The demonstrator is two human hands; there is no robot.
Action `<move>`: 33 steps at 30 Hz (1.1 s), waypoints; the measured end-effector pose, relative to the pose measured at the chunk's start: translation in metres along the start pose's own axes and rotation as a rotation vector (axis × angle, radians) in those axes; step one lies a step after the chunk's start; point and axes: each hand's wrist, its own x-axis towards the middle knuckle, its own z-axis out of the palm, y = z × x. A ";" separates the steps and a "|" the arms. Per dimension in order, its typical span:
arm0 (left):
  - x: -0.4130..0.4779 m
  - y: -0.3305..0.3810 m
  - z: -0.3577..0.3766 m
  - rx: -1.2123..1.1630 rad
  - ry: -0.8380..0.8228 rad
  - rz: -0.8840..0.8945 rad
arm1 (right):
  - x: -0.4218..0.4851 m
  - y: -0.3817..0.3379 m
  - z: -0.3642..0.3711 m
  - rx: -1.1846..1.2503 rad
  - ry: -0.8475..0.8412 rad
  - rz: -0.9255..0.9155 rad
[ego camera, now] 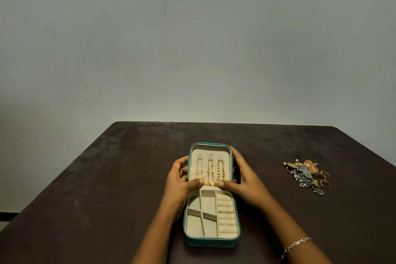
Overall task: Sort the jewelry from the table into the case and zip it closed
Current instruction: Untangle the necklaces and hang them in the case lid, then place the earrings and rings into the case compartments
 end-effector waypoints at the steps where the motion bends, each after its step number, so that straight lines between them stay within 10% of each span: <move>1: 0.000 -0.001 0.001 0.018 0.010 0.010 | 0.000 -0.001 0.002 -0.030 0.006 -0.008; 33: 0.002 -0.005 -0.004 0.346 0.115 0.048 | -0.027 0.005 -0.011 -0.218 0.227 -0.078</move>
